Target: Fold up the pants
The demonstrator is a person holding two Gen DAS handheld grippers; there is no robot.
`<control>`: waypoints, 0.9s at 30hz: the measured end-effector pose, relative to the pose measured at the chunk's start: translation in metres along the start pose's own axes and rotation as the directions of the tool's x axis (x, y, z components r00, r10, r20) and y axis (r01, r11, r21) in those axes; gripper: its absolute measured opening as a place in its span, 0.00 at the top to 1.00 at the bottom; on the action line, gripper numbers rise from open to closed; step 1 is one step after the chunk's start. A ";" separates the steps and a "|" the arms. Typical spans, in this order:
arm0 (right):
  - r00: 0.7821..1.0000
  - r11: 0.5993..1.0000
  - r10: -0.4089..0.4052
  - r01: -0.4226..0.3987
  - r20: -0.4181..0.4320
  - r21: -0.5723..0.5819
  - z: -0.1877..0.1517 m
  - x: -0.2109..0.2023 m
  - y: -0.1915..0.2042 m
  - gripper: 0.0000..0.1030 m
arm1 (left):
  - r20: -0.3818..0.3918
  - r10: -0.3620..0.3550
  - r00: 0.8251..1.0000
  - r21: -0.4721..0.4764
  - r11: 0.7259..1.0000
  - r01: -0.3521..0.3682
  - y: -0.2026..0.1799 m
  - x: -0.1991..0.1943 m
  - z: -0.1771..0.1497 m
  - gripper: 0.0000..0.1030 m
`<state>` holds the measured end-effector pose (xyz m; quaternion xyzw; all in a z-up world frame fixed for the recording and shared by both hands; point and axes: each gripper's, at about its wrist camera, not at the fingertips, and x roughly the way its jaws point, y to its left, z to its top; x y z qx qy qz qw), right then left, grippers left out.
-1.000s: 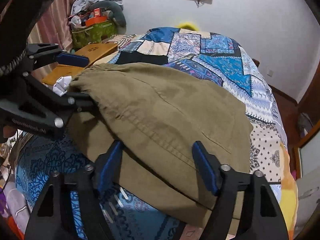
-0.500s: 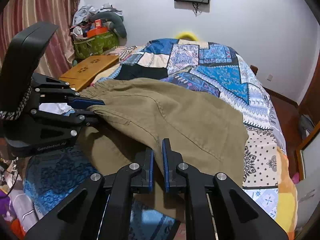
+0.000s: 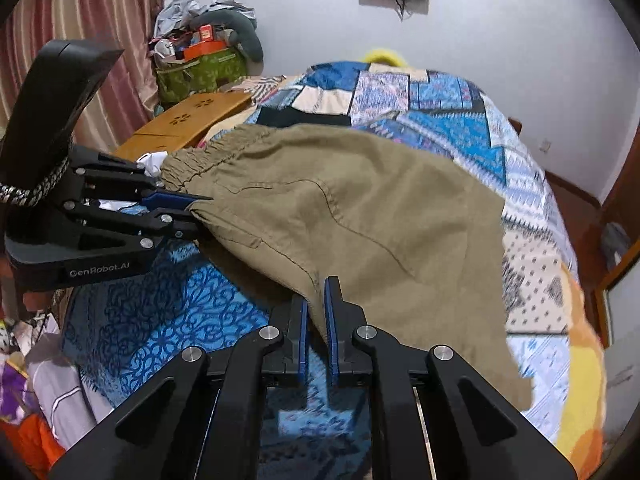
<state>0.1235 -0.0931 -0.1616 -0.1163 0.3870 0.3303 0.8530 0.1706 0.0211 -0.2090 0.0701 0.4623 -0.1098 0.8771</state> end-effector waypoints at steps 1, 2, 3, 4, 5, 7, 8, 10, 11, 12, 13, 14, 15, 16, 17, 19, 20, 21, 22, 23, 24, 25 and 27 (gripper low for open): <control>1.000 1.000 0.004 -0.004 -0.009 0.011 -0.002 0.002 0.001 0.92 | 0.004 -0.003 1.000 0.001 1.000 0.003 -0.001 -0.001 -0.003 0.85; 1.000 1.000 0.009 -0.009 -0.022 0.020 -0.004 0.005 0.001 0.90 | 0.003 -0.007 1.000 0.001 1.000 0.007 -0.001 -0.002 -0.004 0.85; 1.000 1.000 0.010 -0.010 -0.026 0.026 -0.006 0.005 0.001 0.89 | 0.001 -0.014 1.000 -0.003 1.000 0.014 -0.001 -0.004 -0.004 0.85; 1.000 0.999 0.008 -0.007 -0.021 0.032 -0.006 0.003 0.002 0.89 | 0.002 -0.027 1.000 -0.011 1.000 0.027 0.000 -0.006 -0.004 0.85; 1.000 0.999 0.007 -0.007 -0.010 0.039 -0.006 0.000 0.002 0.86 | 0.004 -0.031 0.999 -0.016 0.999 0.032 0.001 -0.008 -0.005 0.85; 1.000 0.998 0.031 -0.031 0.007 0.058 -0.004 -0.009 0.002 0.79 | 0.009 -0.050 0.999 -0.024 0.998 0.050 0.004 -0.016 -0.006 0.84; 0.998 0.996 0.053 -0.054 0.020 0.066 -0.001 -0.015 0.002 0.74 | 0.011 -0.056 0.998 -0.027 0.998 0.057 0.006 -0.019 -0.006 0.83; 0.997 0.996 0.064 -0.067 0.047 0.063 0.003 -0.025 0.005 0.69 | 0.026 -0.091 0.996 -0.047 0.995 0.092 0.011 -0.028 -0.007 0.81; 0.996 0.996 0.062 -0.066 0.067 0.057 0.005 -0.031 0.007 0.64 | 0.035 -0.103 0.994 -0.059 0.993 0.105 0.013 -0.032 -0.007 0.78; 0.994 0.996 0.062 -0.067 0.089 0.054 0.008 -0.036 0.008 0.60 | 0.052 -0.118 0.992 -0.075 0.990 0.122 0.016 -0.038 -0.007 0.77; 0.991 0.996 0.064 -0.070 0.115 0.055 0.010 -0.040 0.009 0.49 | 0.070 -0.126 0.990 -0.089 0.987 0.132 0.018 -0.043 -0.006 0.77; 0.987 0.995 0.059 -0.070 0.149 0.068 0.014 -0.044 0.008 0.38 | 0.090 -0.124 0.988 -0.103 0.986 0.133 0.022 -0.048 -0.003 0.75; 0.984 0.995 0.052 -0.066 0.168 0.080 0.016 -0.046 0.007 0.36 | 0.102 -0.118 0.988 -0.112 0.985 0.129 0.024 -0.051 0.000 0.72; 0.982 0.993 0.043 -0.062 0.185 0.097 0.019 -0.045 0.006 0.35 | 0.117 -0.109 0.987 -0.126 0.984 0.124 0.027 -0.053 0.003 0.69; 0.982 0.992 0.037 -0.059 0.186 0.113 0.022 -0.043 0.004 0.35 | 0.125 -0.102 0.987 -0.139 0.983 0.119 0.031 -0.053 0.006 0.64; 0.986 0.988 0.021 -0.046 0.167 0.145 0.026 -0.034 -0.001 0.35 | 0.125 -0.078 0.989 -0.178 0.979 0.100 0.041 -0.049 0.013 0.62; 0.988 0.985 0.014 -0.040 0.152 0.167 0.027 -0.028 -0.004 0.35 | 0.120 -0.066 0.991 -0.197 0.976 0.089 0.047 -0.044 0.015 0.62; 0.991 0.980 0.013 -0.039 0.132 0.193 0.027 -0.021 -0.008 0.35 | 0.109 -0.048 0.993 -0.216 0.974 0.071 0.053 -0.038 0.017 0.62; 0.995 0.975 0.010 -0.033 0.104 0.221 0.026 -0.013 -0.012 0.35 | 0.096 -0.026 0.995 -0.231 0.972 0.048 0.058 -0.032 0.018 0.62; 0.998 0.967 0.000 -0.016 0.063 0.254 0.025 -0.002 -0.017 0.35 | 0.078 -0.001 0.997 -0.248 0.969 0.020 0.063 -0.025 0.018 0.62; 0.999 0.963 0.001 -0.010 0.035 0.269 0.022 0.005 -0.019 0.35 | 0.054 0.021 0.998 -0.268 0.963 -0.006 0.070 -0.016 0.017 0.62; 1.000 0.961 0.007 -0.007 0.001 0.277 0.020 0.014 -0.022 0.35 | 0.032 0.027 0.999 -0.281 0.960 -0.016 0.077 -0.008 0.015 0.62; 0.999 0.959 0.012 0.001 -0.045 0.282 0.012 0.025 -0.026 0.35 | -0.002 0.047 0.999 -0.289 0.956 -0.045 0.083 0.003 0.011 0.61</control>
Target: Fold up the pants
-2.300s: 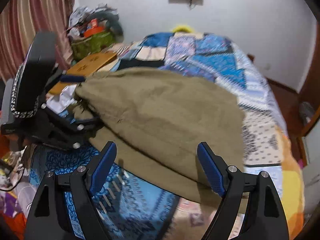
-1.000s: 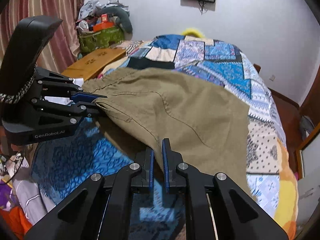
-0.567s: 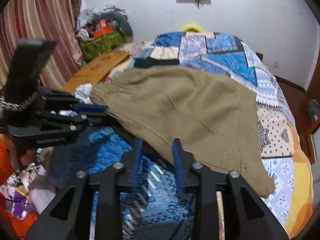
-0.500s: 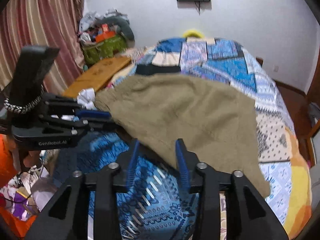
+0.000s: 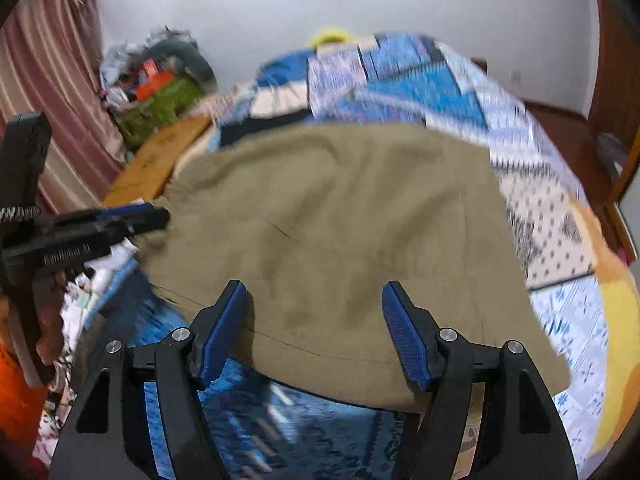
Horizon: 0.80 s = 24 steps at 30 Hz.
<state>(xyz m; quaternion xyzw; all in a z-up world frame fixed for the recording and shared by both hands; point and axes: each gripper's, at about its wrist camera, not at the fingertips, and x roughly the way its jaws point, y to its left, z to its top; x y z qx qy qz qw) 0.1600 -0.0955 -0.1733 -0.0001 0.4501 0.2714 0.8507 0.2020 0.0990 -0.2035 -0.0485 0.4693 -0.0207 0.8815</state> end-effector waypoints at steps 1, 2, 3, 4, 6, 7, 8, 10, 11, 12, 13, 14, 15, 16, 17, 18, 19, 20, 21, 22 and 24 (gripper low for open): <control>1.000 1.000 -0.001 0.001 -0.005 -0.002 -0.003 0.002 -0.004 0.35 | -0.005 0.020 1.000 0.000 1.000 -0.020 0.005 0.005 -0.003 0.57; 1.000 1.000 -0.003 0.003 0.009 -0.007 -0.006 -0.001 -0.007 0.35 | 0.000 0.023 1.000 -0.005 1.000 -0.023 0.009 0.006 -0.005 0.48; 1.000 1.000 -0.021 0.021 0.022 -0.014 -0.009 -0.004 -0.011 0.35 | 0.005 0.021 1.000 -0.007 1.000 -0.021 0.013 0.007 -0.007 0.43; 0.999 0.999 -0.046 0.046 0.025 -0.014 -0.009 -0.006 -0.015 0.35 | 0.008 0.010 1.000 -0.008 1.000 -0.010 0.017 0.007 -0.010 0.42; 0.997 0.997 -0.081 0.081 0.014 0.008 -0.011 -0.007 -0.027 0.35 | 0.011 -0.007 1.000 -0.015 1.000 0.007 0.024 0.006 -0.013 0.35; 0.997 0.997 -0.070 0.070 0.014 0.021 -0.013 -0.009 -0.035 0.36 | 0.007 -0.008 1.000 -0.020 1.000 0.008 0.026 0.007 -0.014 0.33; 0.998 0.998 -0.058 0.057 0.020 0.025 -0.015 -0.012 -0.041 0.37 | 0.006 -0.010 1.000 -0.025 1.000 0.010 0.027 0.009 -0.014 0.31; 0.994 0.994 -0.104 0.104 0.027 0.016 -0.016 -0.018 -0.046 0.35 | 0.009 -0.014 1.000 -0.036 0.999 0.014 0.030 0.010 -0.016 0.29; 0.990 0.990 -0.138 0.138 0.028 0.009 -0.019 -0.021 -0.049 0.33 | 0.012 -0.010 1.000 -0.037 0.999 0.011 0.030 0.011 -0.016 0.27; 0.991 0.991 -0.134 0.134 0.029 0.017 -0.022 -0.023 -0.054 0.32 | 0.014 -0.004 1.000 -0.032 0.999 0.004 0.029 0.011 -0.017 0.27; 0.991 0.991 -0.128 0.127 0.031 0.042 -0.024 -0.026 -0.060 0.31 | 0.017 0.001 1.000 -0.028 1.000 0.000 0.028 0.010 -0.017 0.27; 0.992 0.989 -0.124 0.121 0.028 0.079 -0.027 -0.029 -0.068 0.31 | 0.019 0.007 1.000 -0.023 1.000 -0.006 0.026 0.009 -0.016 0.27; 0.993 0.986 -0.116 0.112 0.025 0.120 -0.030 -0.032 -0.078 0.31 | 0.024 0.019 1.000 -0.014 1.000 -0.018 0.025 0.008 -0.017 0.27; 0.993 0.982 -0.117 0.112 0.021 0.153 -0.033 -0.035 -0.088 0.31 | 0.029 0.029 0.999 -0.005 1.000 -0.029 0.023 0.008 -0.016 0.27; 0.992 0.978 -0.122 0.117 0.019 0.175 -0.035 -0.036 -0.093 0.31 | 0.033 0.037 0.999 0.000 0.999 -0.037 0.021 0.007 -0.016 0.26; 0.992 0.973 -0.125 0.119 0.020 0.198 -0.038 -0.039 -0.101 0.31 | 0.038 0.048 0.998 0.007 0.999 -0.048 0.020 0.007 -0.017 0.24; 0.994 0.972 -0.106 0.099 0.022 0.214 -0.042 -0.040 -0.106 0.28 | 0.042 0.063 0.997 0.009 0.998 -0.063 0.019 0.007 -0.017 0.22; 0.996 0.969 -0.081 0.073 0.023 0.237 -0.046 -0.039 -0.113 0.24 | 0.043 0.067 0.997 0.006 0.998 -0.067 0.020 0.008 -0.018 0.20; 0.997 0.966 -0.075 0.067 0.023 0.250 -0.048 -0.037 -0.112 0.23 | 0.041 0.065 0.997 0.000 0.998 -0.066 0.022 0.010 -0.019 0.20; 0.997 0.966 -0.078 0.069 0.024 0.251 -0.050 -0.035 -0.112 0.19 | 0.036 0.058 0.998 -0.009 0.998 -0.058 0.023 0.011 -0.020 0.20; 0.995 0.969 -0.090 0.079 0.034 0.232 -0.050 -0.033 -0.110 0.17 | 0.033 0.047 0.998 -0.022 0.999 -0.046 0.026 0.011 -0.019 0.20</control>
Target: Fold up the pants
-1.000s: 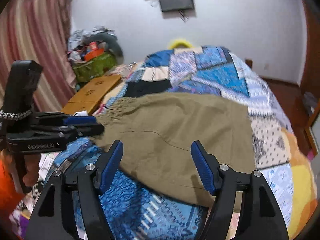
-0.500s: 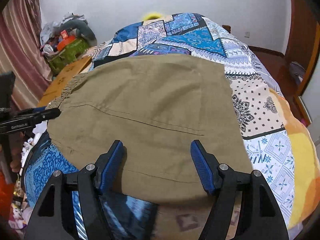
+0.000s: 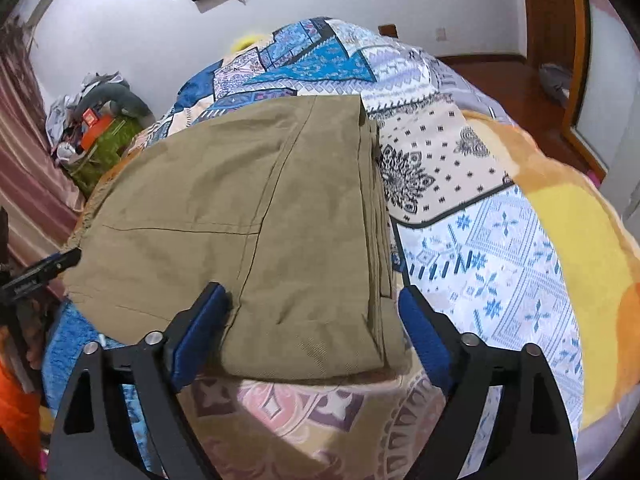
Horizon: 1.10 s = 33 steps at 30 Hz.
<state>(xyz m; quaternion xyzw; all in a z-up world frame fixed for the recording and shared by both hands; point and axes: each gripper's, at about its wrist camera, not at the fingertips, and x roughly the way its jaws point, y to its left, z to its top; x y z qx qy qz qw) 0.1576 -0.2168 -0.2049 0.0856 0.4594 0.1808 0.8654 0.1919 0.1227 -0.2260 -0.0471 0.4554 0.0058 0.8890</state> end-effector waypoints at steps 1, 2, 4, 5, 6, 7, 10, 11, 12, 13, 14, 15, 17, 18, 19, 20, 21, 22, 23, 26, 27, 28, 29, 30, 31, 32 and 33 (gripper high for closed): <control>1.000 1.000 0.002 -0.002 -0.004 0.003 0.000 -0.001 0.000 0.17 | -0.003 -0.003 1.000 -0.004 1.000 0.003 0.001 -0.001 0.001 0.20; 1.000 1.000 0.004 -0.004 -0.011 0.005 0.001 -0.002 0.001 0.17 | -0.006 -0.006 1.000 -0.008 1.000 0.005 0.001 -0.001 0.001 0.20; 1.000 1.000 0.000 0.000 -0.027 -0.009 0.005 -0.004 0.003 0.17 | -0.018 -0.007 1.000 -0.010 1.000 0.007 0.002 -0.005 0.006 0.20; 0.999 1.000 -0.011 0.010 -0.033 -0.028 0.009 -0.006 0.005 0.17 | -0.017 -0.009 1.000 -0.010 1.000 0.009 0.003 -0.008 0.010 0.20; 0.999 0.999 -0.022 0.021 -0.033 -0.048 0.013 -0.008 0.007 0.17 | -0.010 -0.013 1.000 -0.013 1.000 0.012 0.003 -0.013 0.015 0.20; 0.999 0.997 -0.040 0.038 -0.026 -0.073 0.018 -0.011 0.010 0.17 | -0.001 -0.012 1.000 -0.016 1.000 0.012 0.004 -0.017 0.019 0.20; 0.998 0.990 -0.054 0.056 0.025 -0.128 0.036 -0.022 0.017 0.17 | 0.046 0.004 0.999 -0.030 1.000 -0.003 0.009 -0.032 0.040 0.20; 0.998 0.989 -0.052 0.057 0.040 -0.133 0.041 -0.024 0.017 0.17 | 0.058 0.007 0.998 -0.030 1.000 -0.005 0.010 -0.035 0.045 0.20; 0.997 0.989 -0.046 0.054 0.063 -0.139 0.048 -0.028 0.018 0.16 | 0.072 0.013 0.997 -0.028 1.000 -0.011 0.012 -0.038 0.052 0.19; 0.995 0.988 -0.040 0.053 0.086 -0.147 0.056 -0.031 0.019 0.16 | 0.085 0.028 0.996 -0.023 0.999 -0.027 0.013 -0.039 0.061 0.18; 0.994 0.987 -0.040 0.056 0.106 -0.152 0.064 -0.032 0.019 0.16 | 0.091 0.038 0.995 -0.020 0.999 -0.036 0.013 -0.039 0.066 0.17; 0.992 0.986 -0.041 0.059 0.116 -0.154 0.071 -0.031 0.019 0.16 | 0.095 0.047 0.994 -0.016 0.999 -0.046 0.013 -0.038 0.072 0.17; 0.991 0.985 -0.043 0.064 0.129 -0.161 0.086 -0.028 0.019 0.16 | 0.096 0.053 0.994 -0.008 0.999 -0.053 0.015 -0.032 0.085 0.17; 0.990 0.985 -0.042 0.064 0.133 -0.163 0.094 -0.025 0.019 0.16 | 0.093 0.053 0.994 -0.002 0.999 -0.053 0.016 -0.027 0.092 0.17; 0.990 0.985 -0.041 0.063 0.134 -0.164 0.101 -0.021 0.020 0.16 | 0.090 0.052 0.995 0.000 0.999 -0.052 0.017 -0.023 0.096 0.17; 0.991 0.985 -0.039 0.061 0.130 -0.163 0.110 -0.015 0.019 0.16 | 0.087 0.051 0.995 0.002 0.999 -0.051 0.017 -0.018 0.101 0.17; 0.992 0.984 -0.038 0.058 0.124 -0.166 0.115 -0.010 0.019 0.16 | 0.084 0.048 0.995 0.006 0.999 -0.048 0.018 -0.012 0.107 0.17; 0.993 0.984 -0.037 0.056 0.116 -0.171 0.123 -0.002 0.018 0.16 | 0.076 0.042 0.996 0.008 0.999 -0.043 0.019 -0.004 0.112 0.17; 0.993 0.982 -0.039 0.059 0.110 -0.177 0.130 0.007 0.017 0.16 | 0.067 0.038 0.997 0.007 0.999 -0.039 0.020 0.002 0.116 0.17; 0.993 0.983 -0.059 0.075 0.101 -0.168 0.148 0.034 0.012 0.16 | 0.045 0.042 0.998 -0.008 0.999 -0.041 0.023 0.024 0.125 0.17; 0.994 0.984 -0.059 0.073 0.093 -0.160 0.153 0.042 0.009 0.16 | 0.040 0.047 0.998 -0.013 0.999 -0.047 0.024 0.030 0.127 0.17; 0.995 0.986 -0.059 0.070 0.075 -0.148 0.160 0.056 0.004 0.16 | 0.032 0.044 0.999 -0.013 0.999 -0.044 0.024 0.038 0.129 0.17; 0.997 0.988 -0.060 0.067 0.057 -0.139 0.166 0.065 0.000 0.17 | 0.028 0.037 0.999 -0.010 0.999 -0.037 0.024 0.043 0.131 0.17; 0.998 0.990 -0.063 0.066 0.027 -0.125 0.172 0.080 -0.006 0.17 | 0.024 0.033 0.999 -0.005 0.999 -0.033 0.024 0.048 0.132 0.17; 0.998 0.991 -0.066 0.066 0.005 -0.117 0.177 0.093 -0.010 0.17 | 0.020 0.031 0.999 0.000 1.000 -0.031 0.023 0.052 0.132 0.17; 0.997 0.991 -0.073 0.071 -0.013 -0.112 0.183 0.105 -0.014 0.19 | 0.015 0.031 0.999 0.008 0.999 -0.031 0.023 0.057 0.133 0.17; 0.996 0.991 -0.081 0.078 -0.027 -0.109 0.188 0.118 -0.018 0.19 | 0.006 0.033 0.999 0.021 0.999 -0.033 0.021 0.064 0.133 0.17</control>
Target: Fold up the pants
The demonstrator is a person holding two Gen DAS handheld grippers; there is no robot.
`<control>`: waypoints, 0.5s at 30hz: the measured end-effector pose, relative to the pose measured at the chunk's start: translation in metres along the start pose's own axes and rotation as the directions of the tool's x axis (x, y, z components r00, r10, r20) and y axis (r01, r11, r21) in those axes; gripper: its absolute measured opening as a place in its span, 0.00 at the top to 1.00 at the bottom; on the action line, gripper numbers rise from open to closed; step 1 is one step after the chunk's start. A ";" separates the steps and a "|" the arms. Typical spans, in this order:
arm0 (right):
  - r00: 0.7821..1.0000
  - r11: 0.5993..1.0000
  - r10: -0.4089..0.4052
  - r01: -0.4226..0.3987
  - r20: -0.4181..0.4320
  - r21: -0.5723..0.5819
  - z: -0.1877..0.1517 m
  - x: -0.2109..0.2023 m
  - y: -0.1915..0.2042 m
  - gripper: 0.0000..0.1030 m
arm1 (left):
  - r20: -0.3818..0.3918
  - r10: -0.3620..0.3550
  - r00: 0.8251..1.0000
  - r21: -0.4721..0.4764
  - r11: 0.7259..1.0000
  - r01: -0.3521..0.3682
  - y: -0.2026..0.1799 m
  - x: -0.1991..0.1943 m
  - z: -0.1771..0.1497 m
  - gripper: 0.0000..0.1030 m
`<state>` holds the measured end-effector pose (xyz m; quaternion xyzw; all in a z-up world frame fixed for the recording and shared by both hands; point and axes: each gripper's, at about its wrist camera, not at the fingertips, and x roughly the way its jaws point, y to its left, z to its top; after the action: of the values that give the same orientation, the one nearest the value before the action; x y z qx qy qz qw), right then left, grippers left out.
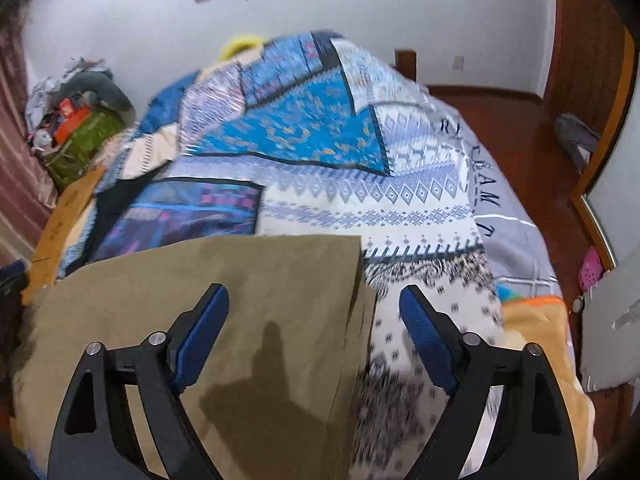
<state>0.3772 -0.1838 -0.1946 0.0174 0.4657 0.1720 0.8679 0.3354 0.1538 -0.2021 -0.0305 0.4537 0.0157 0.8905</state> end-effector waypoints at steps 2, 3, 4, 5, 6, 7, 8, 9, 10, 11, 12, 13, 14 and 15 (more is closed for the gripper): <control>1.000 1.000 0.000 0.000 -0.030 0.009 0.008 0.020 -0.005 0.19 | -0.008 0.020 1.000 0.022 1.000 -0.020 -0.003 0.009 -0.002 0.17; 0.999 1.000 0.008 -0.007 -0.047 0.014 0.013 0.031 -0.007 0.20 | -0.013 0.031 0.999 0.036 0.999 -0.030 -0.004 0.014 -0.003 0.17; 0.998 1.000 0.012 -0.011 -0.060 0.013 0.015 0.041 -0.009 0.23 | -0.028 0.042 0.999 0.057 0.998 -0.040 -0.007 0.022 -0.005 0.17; 0.996 1.000 0.009 -0.009 -0.084 -0.004 0.017 0.052 -0.009 0.36 | -0.037 0.049 0.998 0.069 0.997 -0.046 -0.008 0.026 -0.006 0.17; 0.994 1.000 0.001 -0.004 -0.109 -0.026 0.018 0.061 -0.008 0.41 | -0.042 0.058 0.997 0.084 0.995 -0.054 -0.009 0.031 -0.009 0.17; 0.989 0.999 -0.018 0.011 -0.144 -0.050 0.017 0.073 -0.006 0.53 | -0.039 0.065 0.997 0.092 0.994 -0.061 -0.010 0.034 -0.011 0.17; 0.984 0.998 -0.030 0.020 -0.174 -0.062 0.014 0.084 -0.004 0.63 | -0.031 0.073 0.997 0.091 0.993 -0.070 -0.009 0.035 -0.013 0.16; 0.982 0.997 -0.032 0.019 -0.187 -0.071 0.011 0.091 -0.002 0.66 | -0.018 0.079 0.997 0.075 0.994 -0.078 -0.008 0.036 -0.015 0.17; 0.982 0.996 -0.040 0.025 -0.183 -0.085 0.008 0.094 0.001 0.67 | -0.011 0.078 0.997 0.045 0.996 -0.077 -0.005 0.036 -0.019 0.19; 0.984 0.992 -0.066 0.048 -0.165 -0.115 0.005 0.095 0.006 0.69 | -0.013 0.080 0.997 0.033 0.996 -0.080 -0.004 0.036 -0.020 0.23; 0.984 0.989 -0.089 0.068 -0.157 -0.133 0.004 0.094 0.009 0.71 | -0.010 0.090 0.996 0.017 0.996 -0.090 -0.002 0.036 -0.022 0.23; 0.981 0.985 -0.115 0.092 -0.158 -0.147 0.003 0.095 0.011 0.79 | -0.002 0.106 0.994 0.002 0.994 -0.106 -0.001 0.035 -0.024 0.23; 0.975 0.979 -0.148 0.120 -0.168 -0.166 0.002 0.096 0.013 0.81 | 0.004 0.119 0.993 -0.015 0.993 -0.119 0.001 0.033 -0.025 0.23; 0.972 0.976 -0.156 0.125 -0.177 -0.178 0.003 0.097 0.015 0.81 | 0.008 0.131 0.991 -0.028 0.991 -0.131 0.003 0.032 -0.024 0.23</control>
<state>0.4247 -0.1391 -0.2680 -0.1045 0.5303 0.1489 0.8281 0.3341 0.1547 -0.2420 -0.0128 0.4502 0.0806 0.8892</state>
